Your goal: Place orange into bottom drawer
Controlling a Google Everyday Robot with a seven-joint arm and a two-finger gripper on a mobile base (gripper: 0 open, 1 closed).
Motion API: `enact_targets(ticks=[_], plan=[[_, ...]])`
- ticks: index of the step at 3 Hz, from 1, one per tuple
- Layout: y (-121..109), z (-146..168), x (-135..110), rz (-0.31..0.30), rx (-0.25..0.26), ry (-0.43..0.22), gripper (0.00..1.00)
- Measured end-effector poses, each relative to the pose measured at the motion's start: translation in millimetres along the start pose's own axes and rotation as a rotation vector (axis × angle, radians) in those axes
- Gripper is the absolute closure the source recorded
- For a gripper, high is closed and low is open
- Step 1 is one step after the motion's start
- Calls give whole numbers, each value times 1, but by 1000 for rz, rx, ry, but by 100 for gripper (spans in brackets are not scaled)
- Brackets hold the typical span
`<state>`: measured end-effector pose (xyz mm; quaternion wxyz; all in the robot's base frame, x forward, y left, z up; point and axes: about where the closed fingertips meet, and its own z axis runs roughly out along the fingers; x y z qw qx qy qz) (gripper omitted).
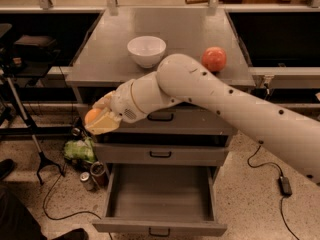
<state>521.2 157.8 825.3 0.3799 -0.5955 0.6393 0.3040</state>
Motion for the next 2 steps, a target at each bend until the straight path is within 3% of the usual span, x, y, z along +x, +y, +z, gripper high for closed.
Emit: enact_targets(ticks=[2], plan=[[18, 81, 93, 170, -22, 117, 100]])
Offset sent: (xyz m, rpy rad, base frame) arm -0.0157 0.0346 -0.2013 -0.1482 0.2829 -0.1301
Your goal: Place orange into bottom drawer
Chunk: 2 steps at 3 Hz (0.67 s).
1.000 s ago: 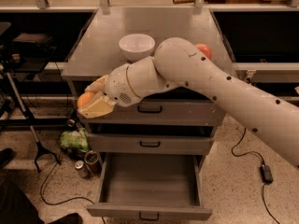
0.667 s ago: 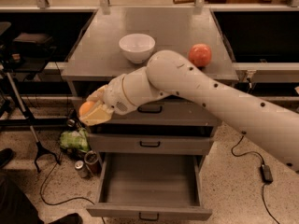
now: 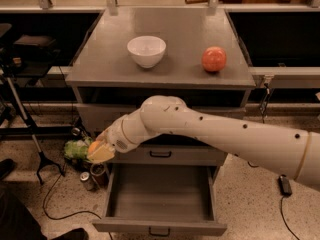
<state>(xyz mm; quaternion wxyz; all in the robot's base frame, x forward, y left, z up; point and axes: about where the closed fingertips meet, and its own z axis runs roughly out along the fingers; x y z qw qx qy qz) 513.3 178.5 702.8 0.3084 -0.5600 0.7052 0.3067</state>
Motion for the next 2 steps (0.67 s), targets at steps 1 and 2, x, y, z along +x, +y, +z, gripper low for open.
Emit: enact_targets(ticks=[1, 2], plan=[[1, 51, 35, 73, -12, 35, 100], [-1, 102, 58, 123, -11, 60, 100]])
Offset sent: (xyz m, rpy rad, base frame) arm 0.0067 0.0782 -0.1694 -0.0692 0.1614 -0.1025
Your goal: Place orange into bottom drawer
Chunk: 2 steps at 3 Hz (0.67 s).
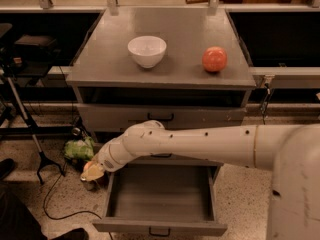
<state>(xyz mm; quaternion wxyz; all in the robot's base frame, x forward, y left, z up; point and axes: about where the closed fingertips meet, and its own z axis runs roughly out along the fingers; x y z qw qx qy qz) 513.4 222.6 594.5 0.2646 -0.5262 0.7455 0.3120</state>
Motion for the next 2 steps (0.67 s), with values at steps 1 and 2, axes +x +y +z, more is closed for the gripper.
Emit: enact_targets(ticks=[1, 2], plan=[[-1, 57, 22, 23, -27, 42, 100], [4, 98, 40, 19, -79, 72, 100]])
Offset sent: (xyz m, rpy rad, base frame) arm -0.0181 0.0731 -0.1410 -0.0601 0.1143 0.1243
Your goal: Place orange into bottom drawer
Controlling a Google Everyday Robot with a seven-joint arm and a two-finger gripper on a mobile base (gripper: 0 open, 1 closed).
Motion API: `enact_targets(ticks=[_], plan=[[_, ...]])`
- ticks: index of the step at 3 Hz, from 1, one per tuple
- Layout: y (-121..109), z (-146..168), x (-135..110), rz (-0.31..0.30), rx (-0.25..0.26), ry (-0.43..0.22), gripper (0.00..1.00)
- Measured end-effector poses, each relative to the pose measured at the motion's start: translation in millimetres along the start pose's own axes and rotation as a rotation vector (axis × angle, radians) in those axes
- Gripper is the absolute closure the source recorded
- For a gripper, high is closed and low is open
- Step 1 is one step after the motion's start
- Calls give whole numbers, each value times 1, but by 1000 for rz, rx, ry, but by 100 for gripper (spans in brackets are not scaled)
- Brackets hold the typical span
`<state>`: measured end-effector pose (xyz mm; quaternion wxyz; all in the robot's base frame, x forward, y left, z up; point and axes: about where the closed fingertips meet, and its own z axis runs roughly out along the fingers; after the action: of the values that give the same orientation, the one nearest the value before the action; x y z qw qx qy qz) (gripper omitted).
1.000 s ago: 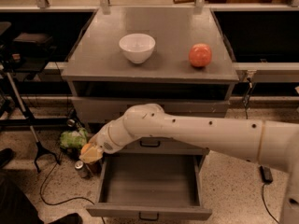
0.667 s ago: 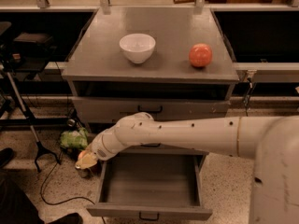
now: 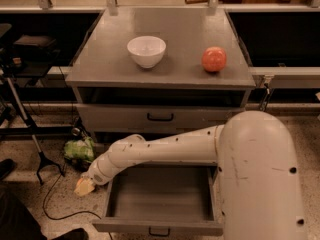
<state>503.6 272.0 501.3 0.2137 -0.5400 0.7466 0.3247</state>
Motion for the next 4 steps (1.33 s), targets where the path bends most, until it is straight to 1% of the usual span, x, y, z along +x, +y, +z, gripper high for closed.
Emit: enact_targets(ticks=[1, 2, 3, 4], plan=[[2, 7, 3, 2, -11, 4, 100], [4, 10, 0, -12, -21, 9, 100], [-16, 34, 5, 11, 13, 52, 100], [-67, 70, 33, 108, 109, 138, 100]])
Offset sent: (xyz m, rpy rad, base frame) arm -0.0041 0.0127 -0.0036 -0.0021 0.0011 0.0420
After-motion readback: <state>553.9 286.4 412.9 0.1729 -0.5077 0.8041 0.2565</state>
